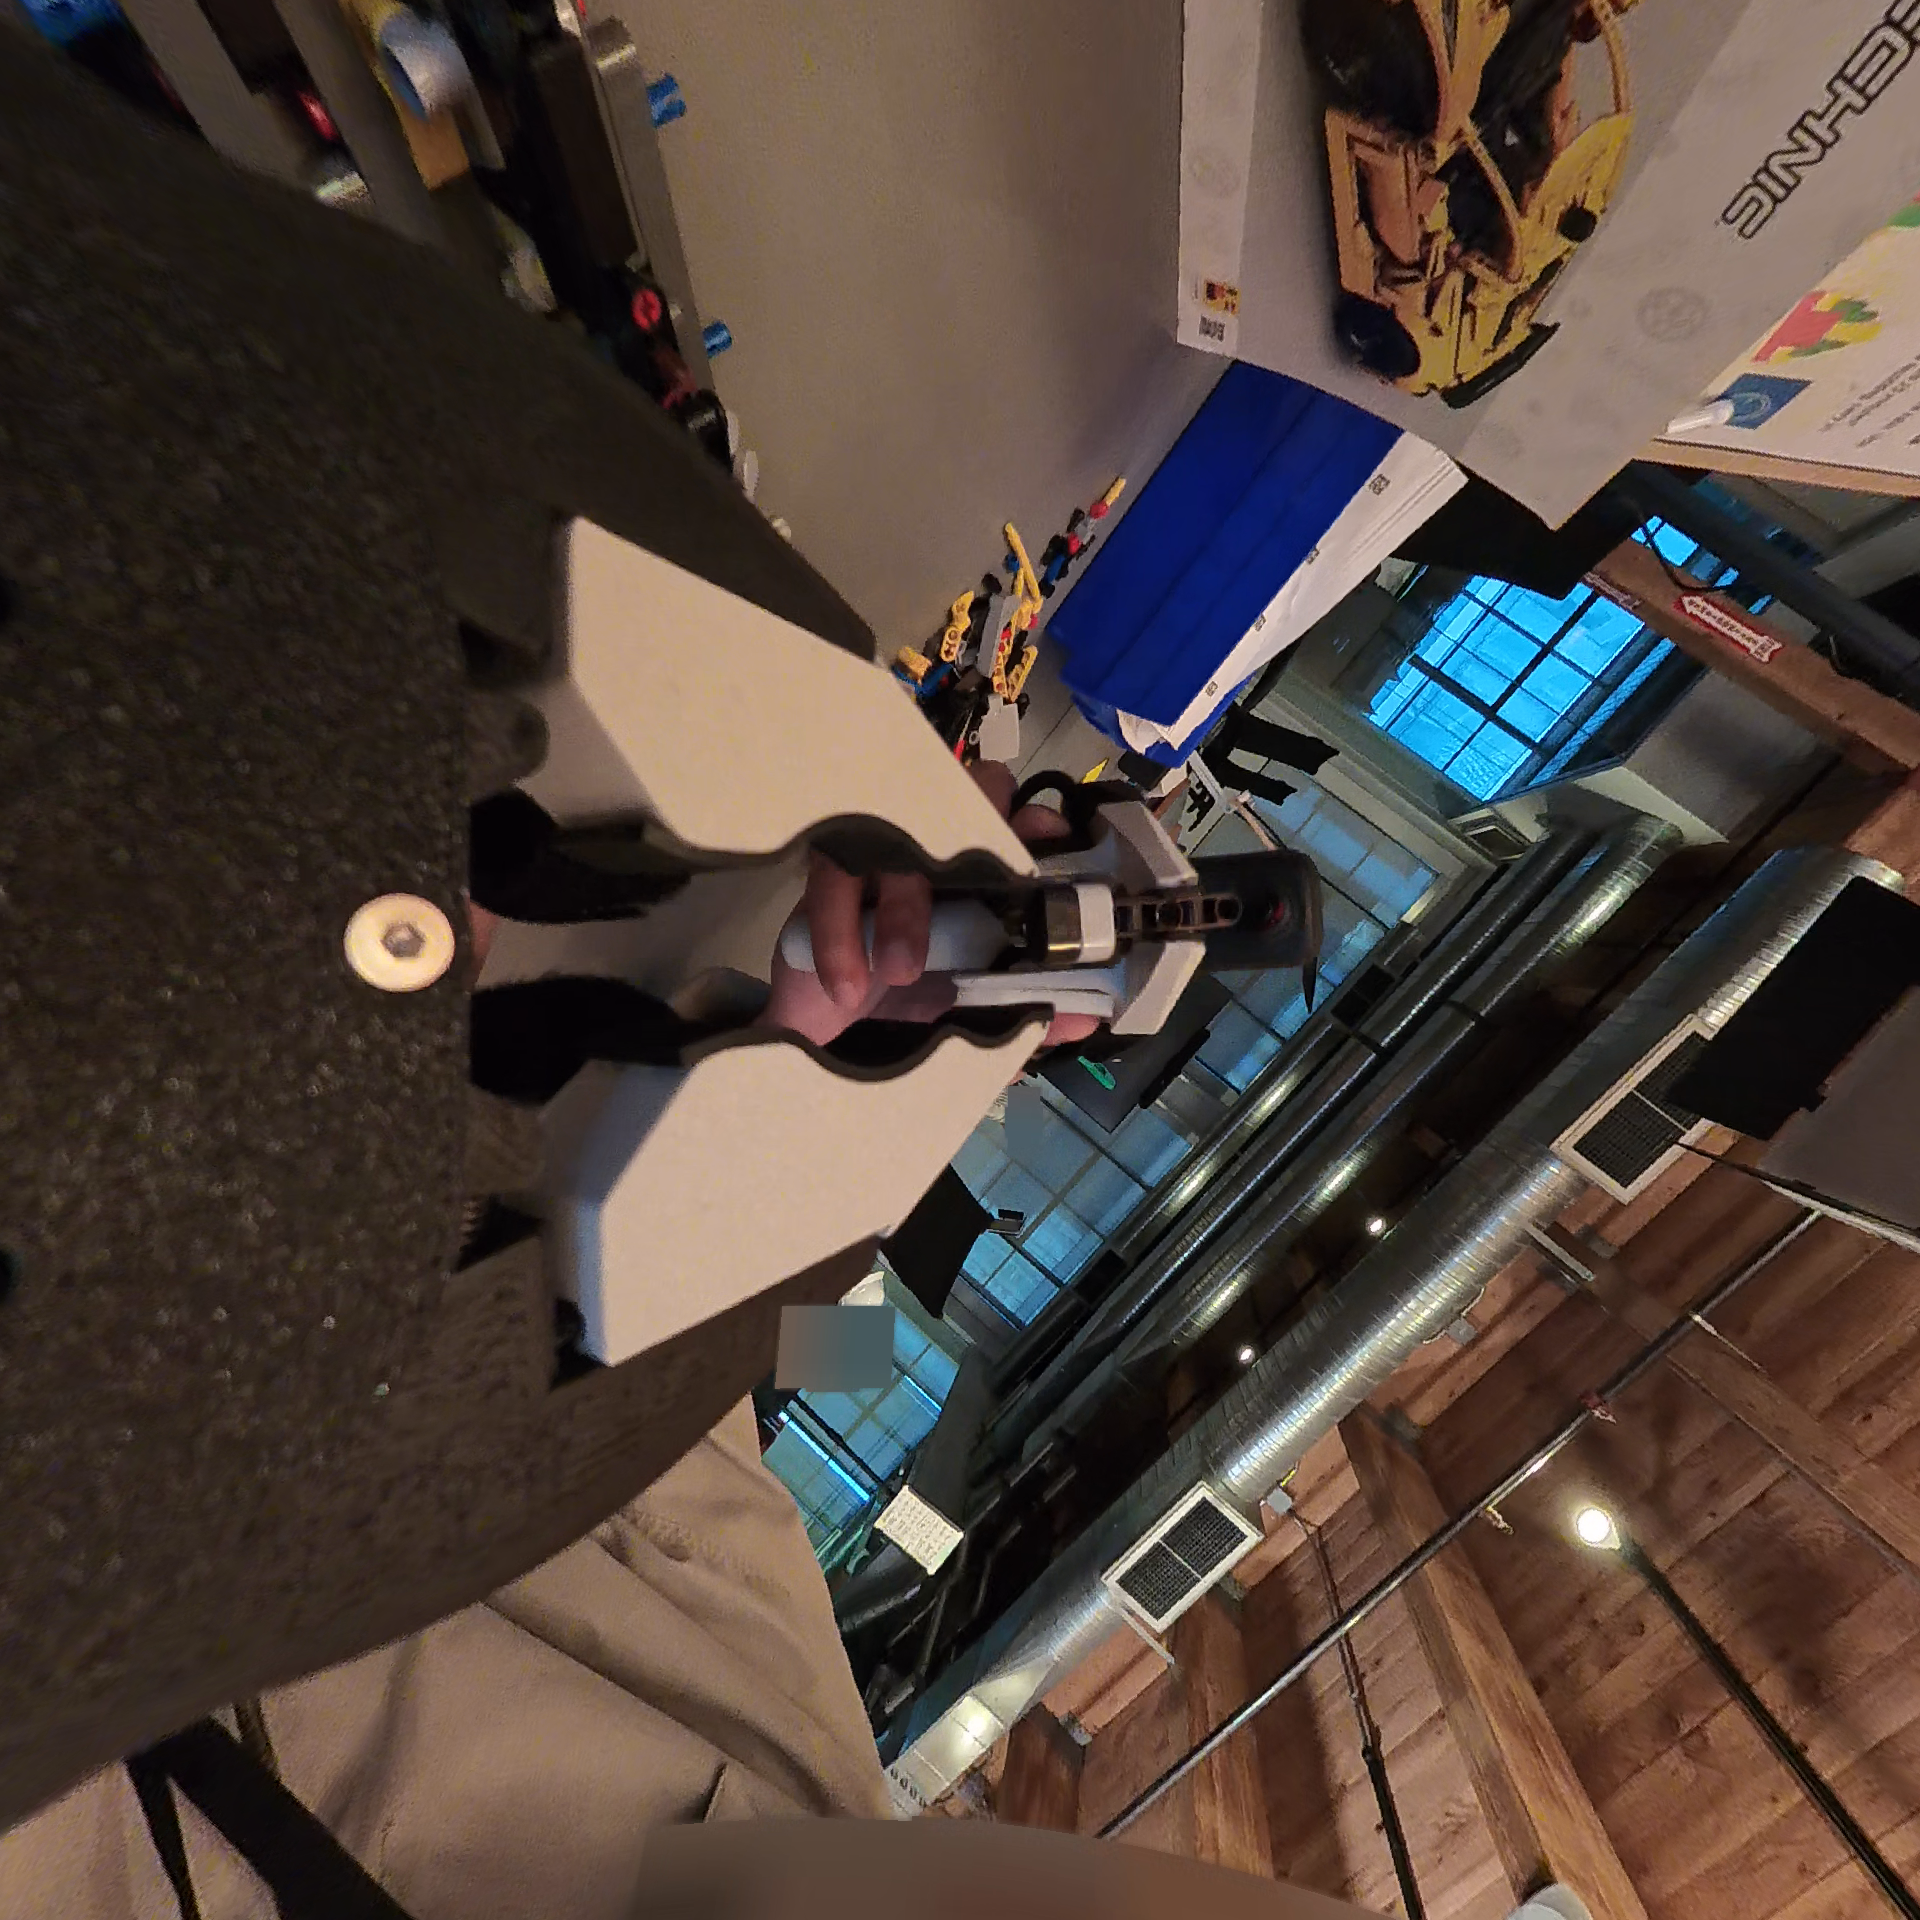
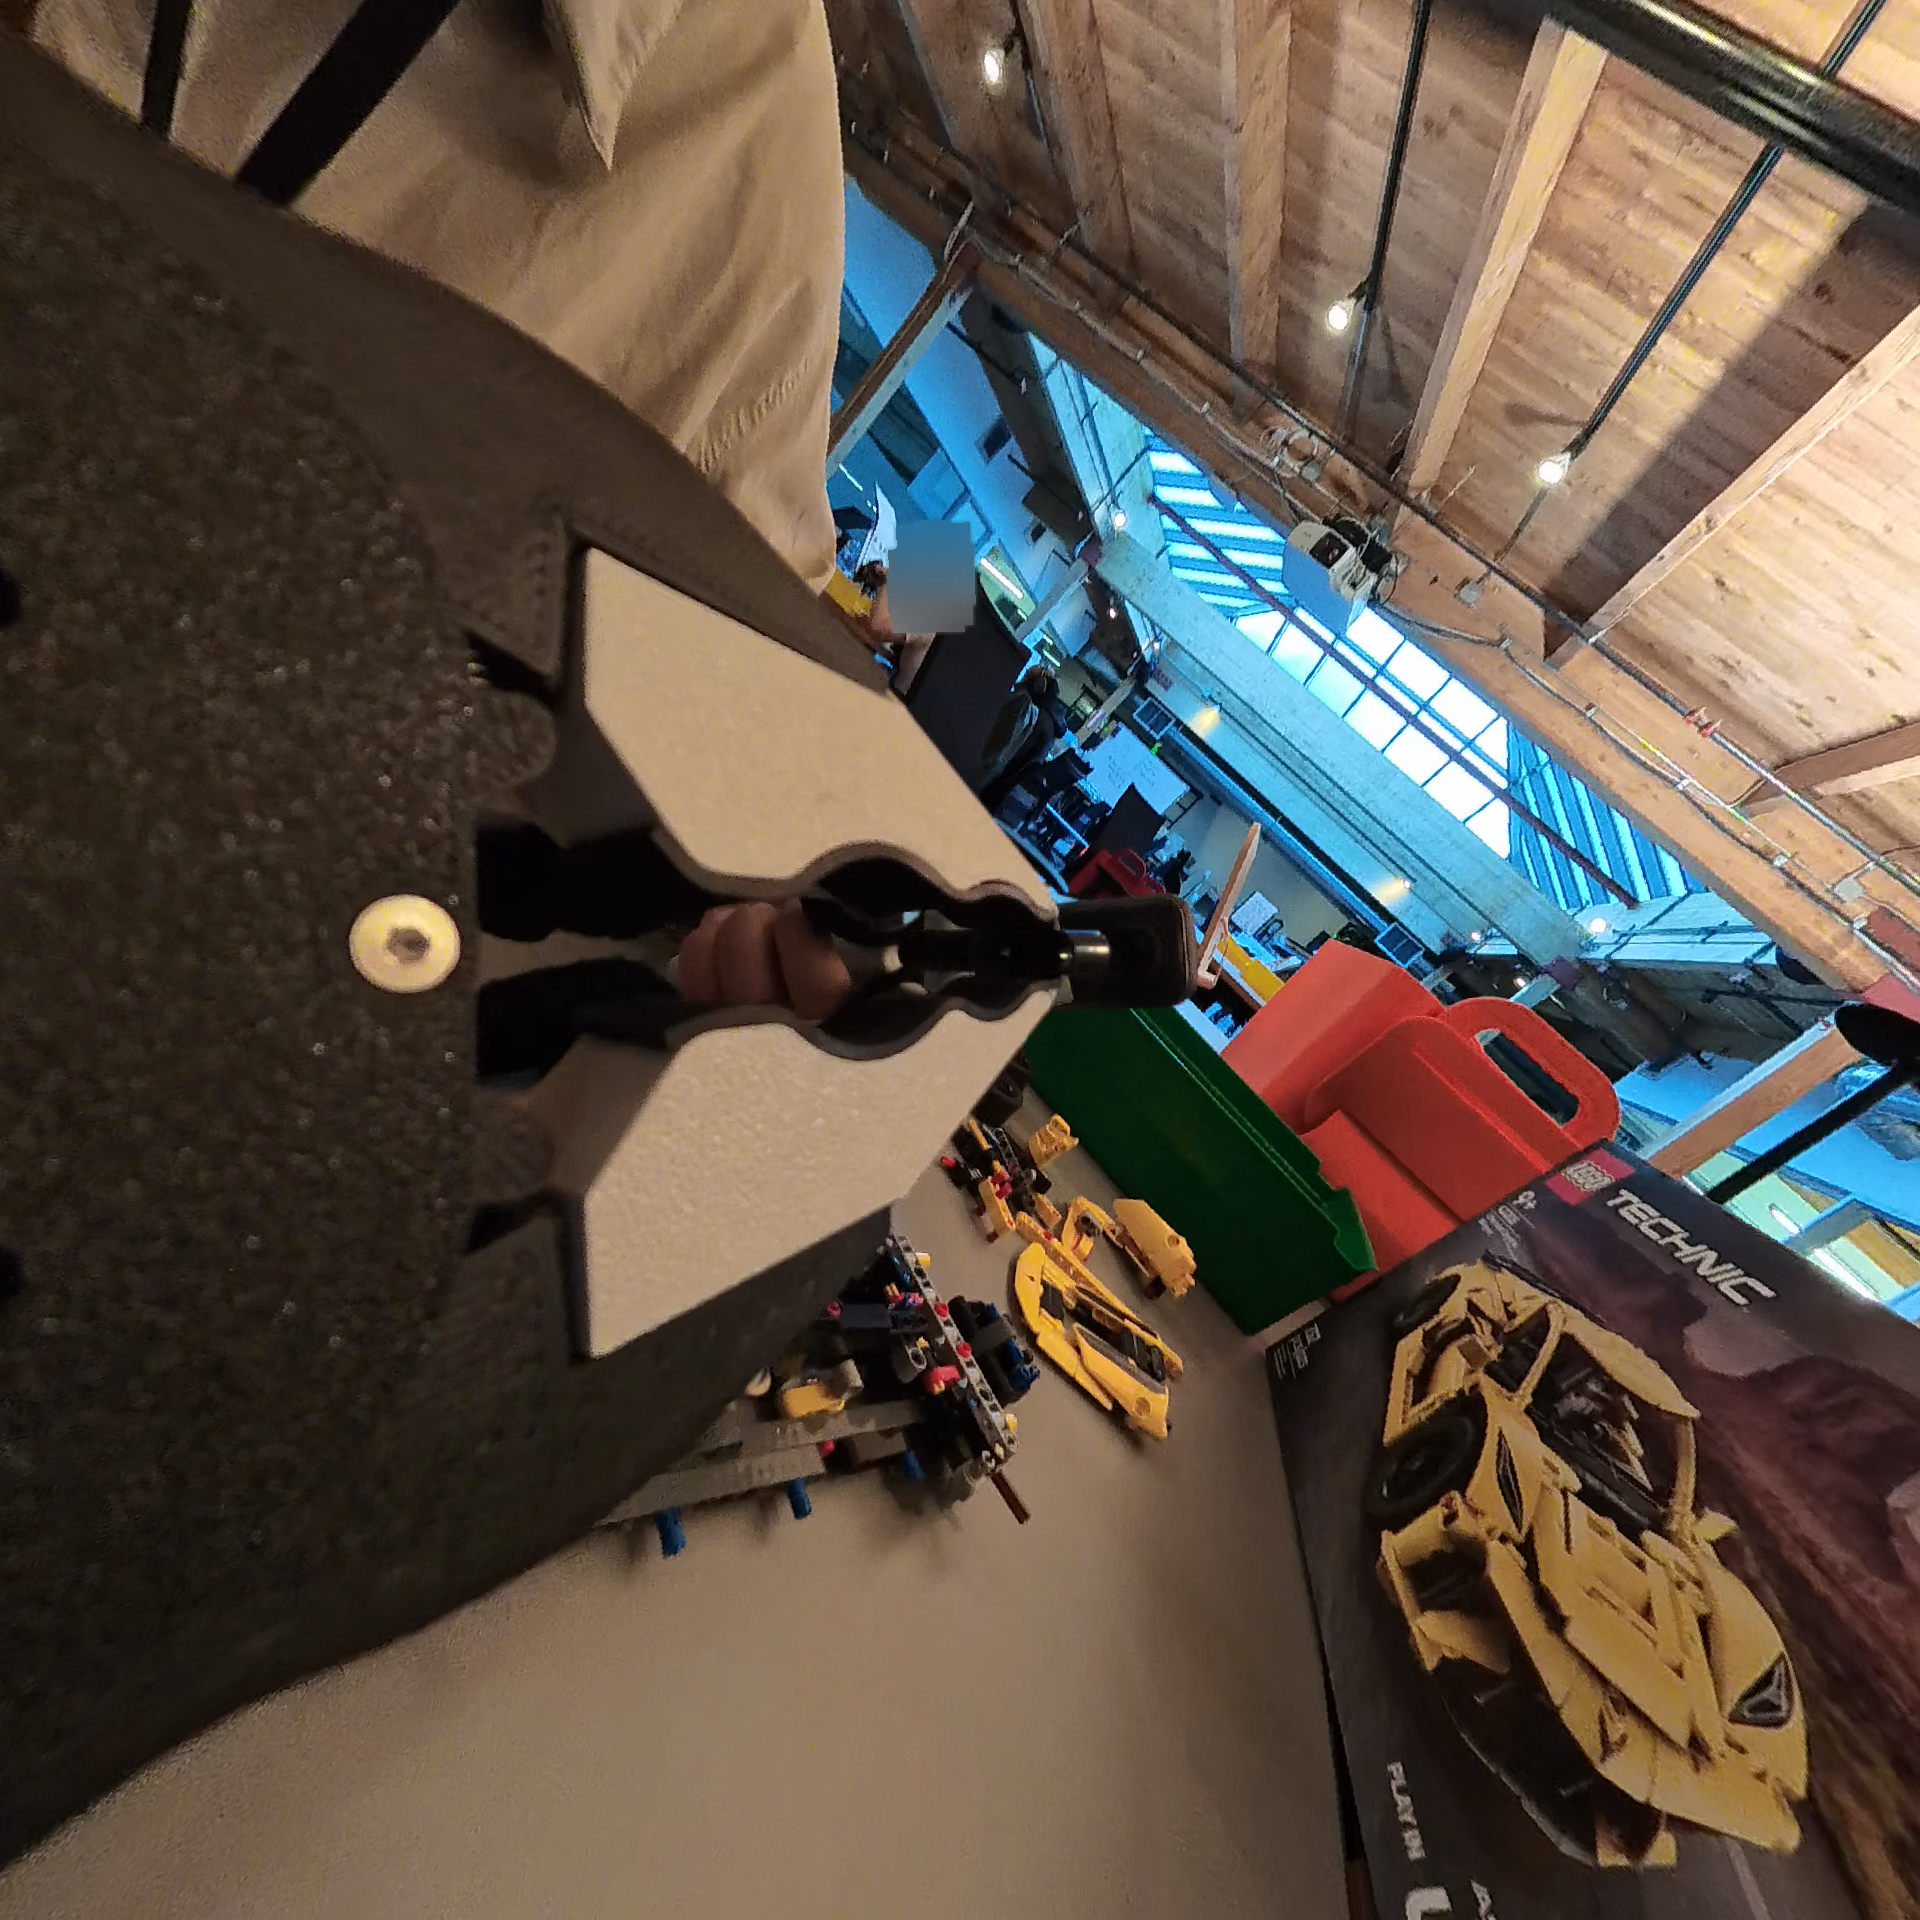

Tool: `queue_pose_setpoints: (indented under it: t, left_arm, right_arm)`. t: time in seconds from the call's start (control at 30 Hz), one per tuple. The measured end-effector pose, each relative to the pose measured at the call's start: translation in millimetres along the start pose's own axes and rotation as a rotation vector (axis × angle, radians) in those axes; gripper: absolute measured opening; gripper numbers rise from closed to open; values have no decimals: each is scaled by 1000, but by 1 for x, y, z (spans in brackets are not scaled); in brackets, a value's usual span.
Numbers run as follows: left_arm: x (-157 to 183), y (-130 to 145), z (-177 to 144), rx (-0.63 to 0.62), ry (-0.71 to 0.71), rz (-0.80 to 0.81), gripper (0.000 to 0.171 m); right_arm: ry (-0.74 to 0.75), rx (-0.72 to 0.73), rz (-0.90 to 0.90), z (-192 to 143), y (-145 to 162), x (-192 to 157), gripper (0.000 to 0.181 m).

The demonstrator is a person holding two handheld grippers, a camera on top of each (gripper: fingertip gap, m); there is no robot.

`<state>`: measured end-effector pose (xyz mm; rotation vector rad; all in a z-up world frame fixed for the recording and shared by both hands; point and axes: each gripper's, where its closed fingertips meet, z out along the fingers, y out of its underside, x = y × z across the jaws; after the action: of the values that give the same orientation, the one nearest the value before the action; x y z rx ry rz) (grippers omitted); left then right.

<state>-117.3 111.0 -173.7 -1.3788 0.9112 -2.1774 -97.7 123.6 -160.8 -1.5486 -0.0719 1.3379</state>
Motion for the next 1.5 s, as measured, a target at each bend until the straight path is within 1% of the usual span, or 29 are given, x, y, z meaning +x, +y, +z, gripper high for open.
queue_pose_setpoints:
  t: [0.13,0.33,0.43,0.63,0.7,0.73,0.87,0.93,0.97,1.0,1.03,1.07,1.13,1.17,1.2,1.23,1.27,1.33,1.43,1.5]
  left_arm:
    - [-1,2,0,-13,-11,13,17]
    - [-3,1,-1,-9,-26,19,17]
    - [-5,0,-1,0,-33,1,23]
    - [-8,-1,0,11,-52,-3,25]
    - [-7,1,1,-3,-46,5,22]
    - [-6,3,1,-11,-49,12,15]
    - [-7,3,1,-39,-82,63,15]
    - [-3,3,-1,-65,-99,157,14]
    - [-3,3,-2,-82,-135,242,14]
    - [-5,3,-3,-101,-191,355,15]
    - [-7,3,-4,-124,-260,497,15]
    - [-10,3,-5,-156,-333,651,15]
    - [-15,3,-8,-236,-466,972,15]
    - [-16,5,-8,-278,-508,1132,15]
    - [-16,9,-8,-316,-532,1263,15]
    - [-15,13,-7,-349,-537,1360,15]
    - [-15,17,-6,-373,-529,1424,15]
    - [-13,21,-4,-390,-513,1483,15]
    - [-14,26,-3,-426,-512,1561,15]
    - [-13,27,-3,-438,-508,1583,15]
  right_arm:
    - [-50,17,47,1,0,-2,7]
    - [-74,31,69,2,0,1,7]
    - [-86,43,86,1,-1,0,6]
    - [-60,21,67,5,3,4,7]
    - [-50,14,47,7,5,4,7]
    - [-47,24,48,6,4,4,7]
    - [-47,41,17,7,4,5,6]
    - [-65,36,-72,9,5,-2,7]
    - [-57,14,-119,9,8,-3,10]
    - [-49,-31,-154,10,13,-3,20]
    - [-22,-83,-169,11,18,0,31]
    - [7,-124,-180,11,23,3,36]
    - [57,-168,-220,10,29,6,36]
    - [72,-183,-234,11,31,7,36]
    - [75,-203,-239,13,35,7,35]
    - [73,-223,-241,14,39,7,33]
    - [68,-232,-240,15,41,7,28]
    - [63,-250,-233,14,45,9,16]
    - [48,-293,-214,10,48,9,15]
    - [46,-311,-215,8,49,8,15]
